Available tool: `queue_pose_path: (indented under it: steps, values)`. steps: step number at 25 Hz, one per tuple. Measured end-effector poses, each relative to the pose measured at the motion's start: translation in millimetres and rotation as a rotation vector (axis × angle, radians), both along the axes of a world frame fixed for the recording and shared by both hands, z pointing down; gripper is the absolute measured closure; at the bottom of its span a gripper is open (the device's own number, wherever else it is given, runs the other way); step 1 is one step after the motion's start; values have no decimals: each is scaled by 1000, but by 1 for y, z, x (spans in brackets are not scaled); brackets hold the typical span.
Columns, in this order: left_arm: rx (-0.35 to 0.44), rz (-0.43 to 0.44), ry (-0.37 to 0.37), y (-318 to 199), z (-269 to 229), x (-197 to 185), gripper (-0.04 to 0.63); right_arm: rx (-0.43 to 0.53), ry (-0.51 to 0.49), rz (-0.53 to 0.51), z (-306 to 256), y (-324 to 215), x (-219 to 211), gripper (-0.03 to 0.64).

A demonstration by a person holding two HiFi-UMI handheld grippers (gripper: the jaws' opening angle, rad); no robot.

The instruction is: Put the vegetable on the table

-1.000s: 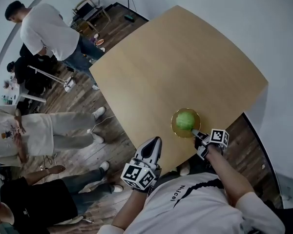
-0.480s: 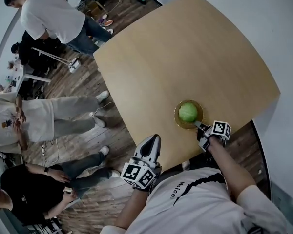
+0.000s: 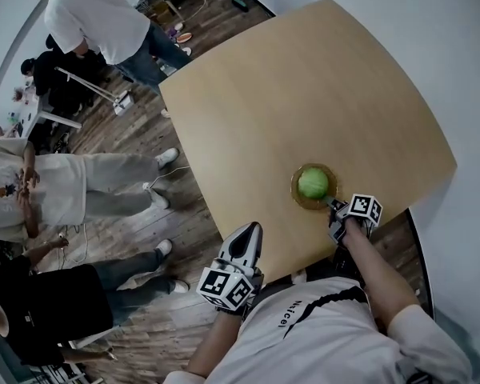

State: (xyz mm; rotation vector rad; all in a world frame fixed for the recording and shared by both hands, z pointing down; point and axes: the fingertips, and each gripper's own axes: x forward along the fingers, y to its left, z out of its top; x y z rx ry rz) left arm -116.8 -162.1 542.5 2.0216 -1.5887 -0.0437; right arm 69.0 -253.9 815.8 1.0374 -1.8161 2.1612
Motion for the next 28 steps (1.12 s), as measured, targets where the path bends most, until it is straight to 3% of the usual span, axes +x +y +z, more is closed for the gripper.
queue_pose_path:
  steps: [5,9,17,23,28]
  values:
    - [-21,22,35,2,-3,0,583,1,117,-13,-10,4,19,518]
    - [-52,68,71,3,8,10,583,84,169,-27,-31,13,33,518]
    - [-53,179,83,14,-2,25,583,398,98,-157,-140,37,-16,573]
    - [-8,221,59,24,-31,19,583,711,94,-236,-239,62,-56,584]
    - [31,257,35,42,-50,19,583,880,156,-260,-286,98,-73,598]
